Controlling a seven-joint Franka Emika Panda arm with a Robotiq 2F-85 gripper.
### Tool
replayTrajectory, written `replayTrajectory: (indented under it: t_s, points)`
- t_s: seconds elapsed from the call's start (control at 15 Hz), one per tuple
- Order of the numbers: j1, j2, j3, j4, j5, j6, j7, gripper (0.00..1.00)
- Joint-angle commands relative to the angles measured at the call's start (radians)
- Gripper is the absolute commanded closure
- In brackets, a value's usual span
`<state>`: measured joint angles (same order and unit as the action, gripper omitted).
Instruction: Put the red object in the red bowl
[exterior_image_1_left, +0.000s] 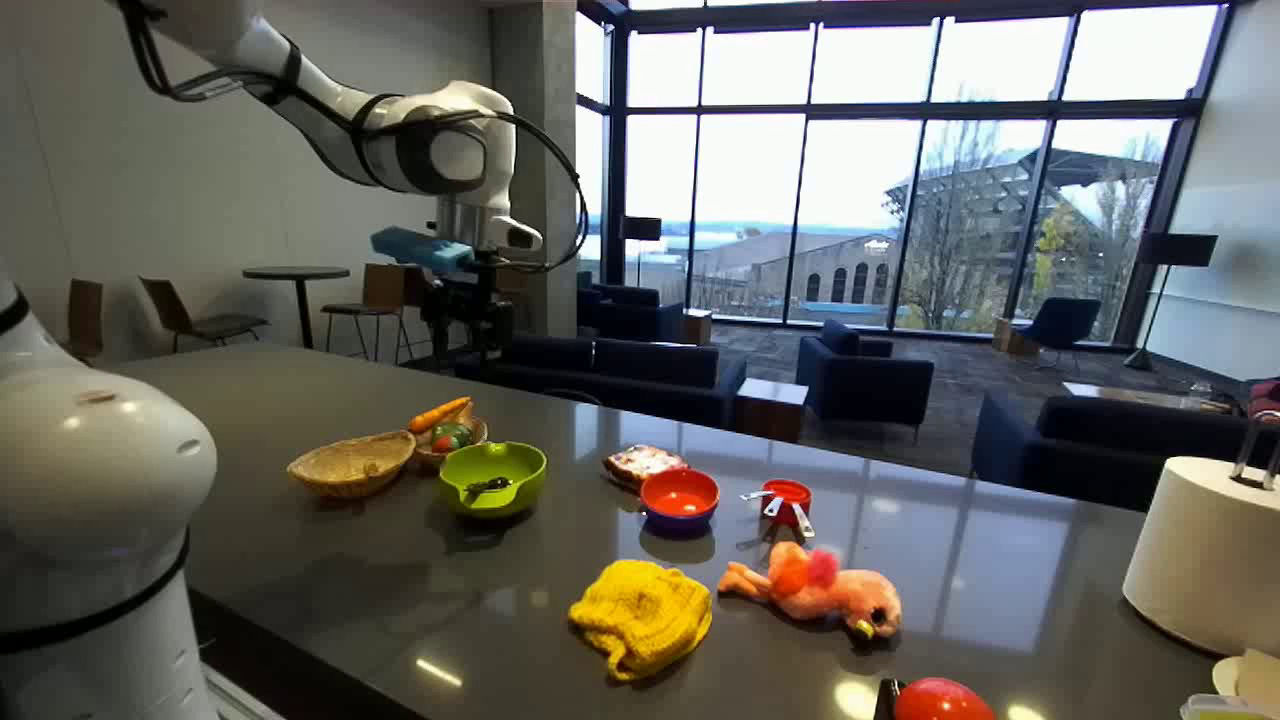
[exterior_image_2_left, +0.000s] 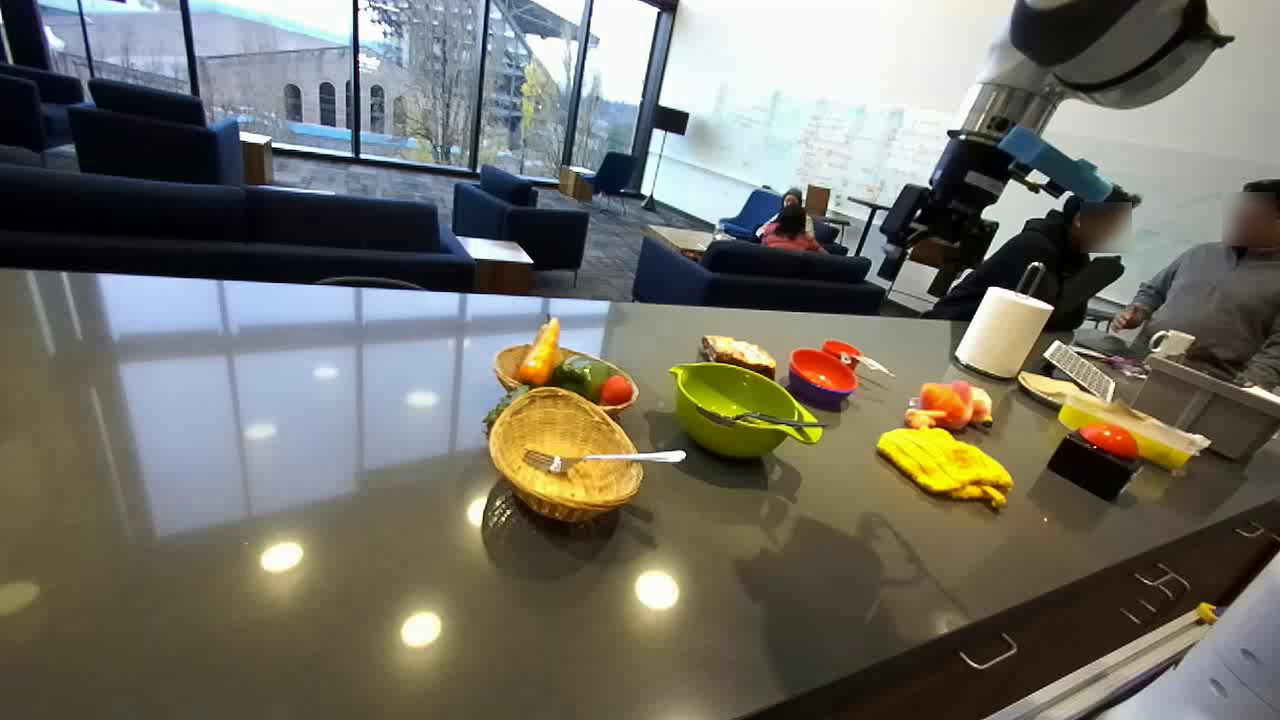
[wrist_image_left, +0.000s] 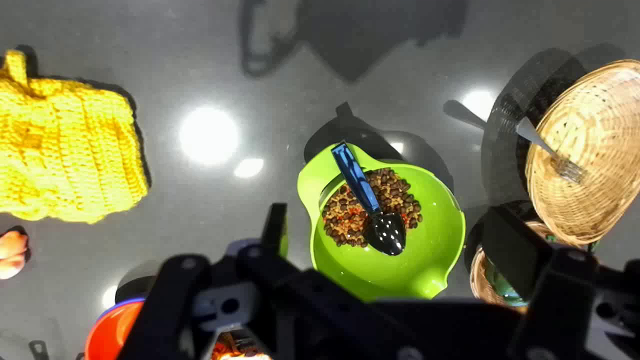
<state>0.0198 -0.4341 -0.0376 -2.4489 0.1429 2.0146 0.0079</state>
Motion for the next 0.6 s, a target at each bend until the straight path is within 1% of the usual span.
replayTrajectory:
  t_s: [0.0,0.27,0.53]
  points:
    - [-0.008,0.000,0.006,0.002,0.003,-0.003,-0.003,0.00]
    - [-0.008,0.000,0.006,0.002,0.003,-0.003,-0.003,0.00]
    - [0.006,0.044,0.021,0.013,0.009,0.025,-0.006,0.00]
